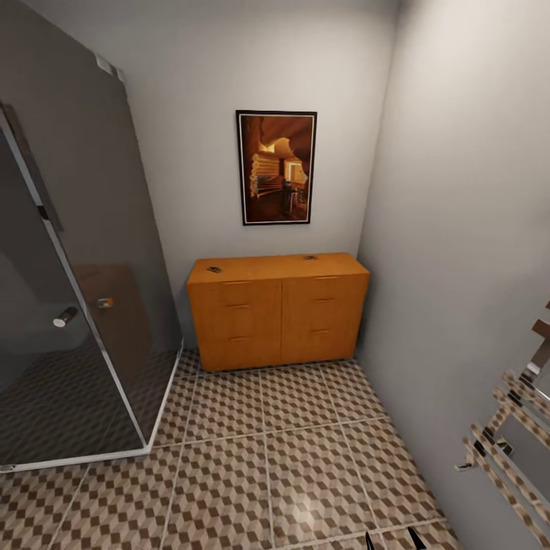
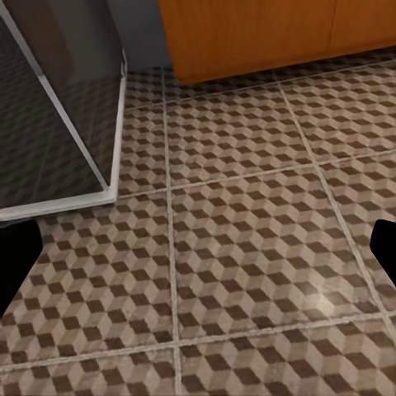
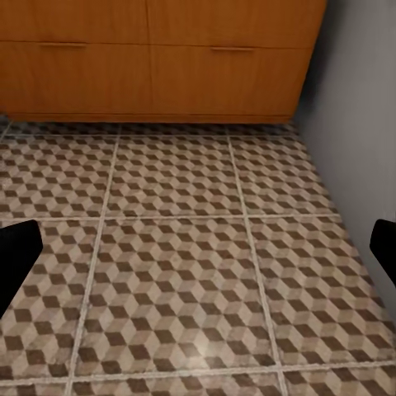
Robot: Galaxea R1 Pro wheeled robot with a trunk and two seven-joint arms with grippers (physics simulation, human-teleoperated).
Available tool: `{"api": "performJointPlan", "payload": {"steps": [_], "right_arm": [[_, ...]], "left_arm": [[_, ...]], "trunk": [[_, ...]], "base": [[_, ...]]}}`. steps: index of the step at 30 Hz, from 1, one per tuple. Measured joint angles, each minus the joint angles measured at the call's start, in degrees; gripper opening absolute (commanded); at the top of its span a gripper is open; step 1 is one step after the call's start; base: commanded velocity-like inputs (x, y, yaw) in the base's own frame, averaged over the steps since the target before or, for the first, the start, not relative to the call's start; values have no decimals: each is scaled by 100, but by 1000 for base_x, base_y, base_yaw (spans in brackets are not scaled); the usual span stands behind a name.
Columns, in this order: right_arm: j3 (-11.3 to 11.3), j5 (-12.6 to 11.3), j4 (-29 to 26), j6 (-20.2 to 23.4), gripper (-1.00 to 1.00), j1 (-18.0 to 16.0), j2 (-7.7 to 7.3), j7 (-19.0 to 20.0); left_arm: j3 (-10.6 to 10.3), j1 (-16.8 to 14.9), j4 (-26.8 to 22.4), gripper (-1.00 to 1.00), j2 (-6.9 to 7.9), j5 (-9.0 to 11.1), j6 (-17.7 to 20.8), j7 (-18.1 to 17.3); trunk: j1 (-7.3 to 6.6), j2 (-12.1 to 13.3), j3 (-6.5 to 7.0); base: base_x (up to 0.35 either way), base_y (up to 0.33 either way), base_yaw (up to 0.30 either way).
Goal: Take the four mousetraps from the cabinet in the bathroom and place them on the bathroom floor. Make sure all four end up on the same floor surface, and ensure that at least two of them are either under or directly next to the same bathroom sink.
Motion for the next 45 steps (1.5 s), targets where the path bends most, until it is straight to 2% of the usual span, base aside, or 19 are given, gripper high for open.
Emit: {"api": "performJointPlan", "payload": {"steps": [14, 27, 45], "right_arm": [[1, 0, 1, -2, 100, 1, 0, 0], [1, 1, 0, -1, 100, 1, -1, 0], [1, 0, 0, 0, 100, 1, 0, 0]], "left_arm": [[0, 0, -1, 100, 0, 1, 2, 0], [0, 0, 0, 100, 0, 1, 1, 0], [0, 0, 2, 100, 0, 1, 0, 0]], "trunk": [[-2, 0, 0], [-3, 0, 0], [-3, 0, 0]], "base": [[91, -88, 113], [253, -176, 5], [295, -11, 0]]}}
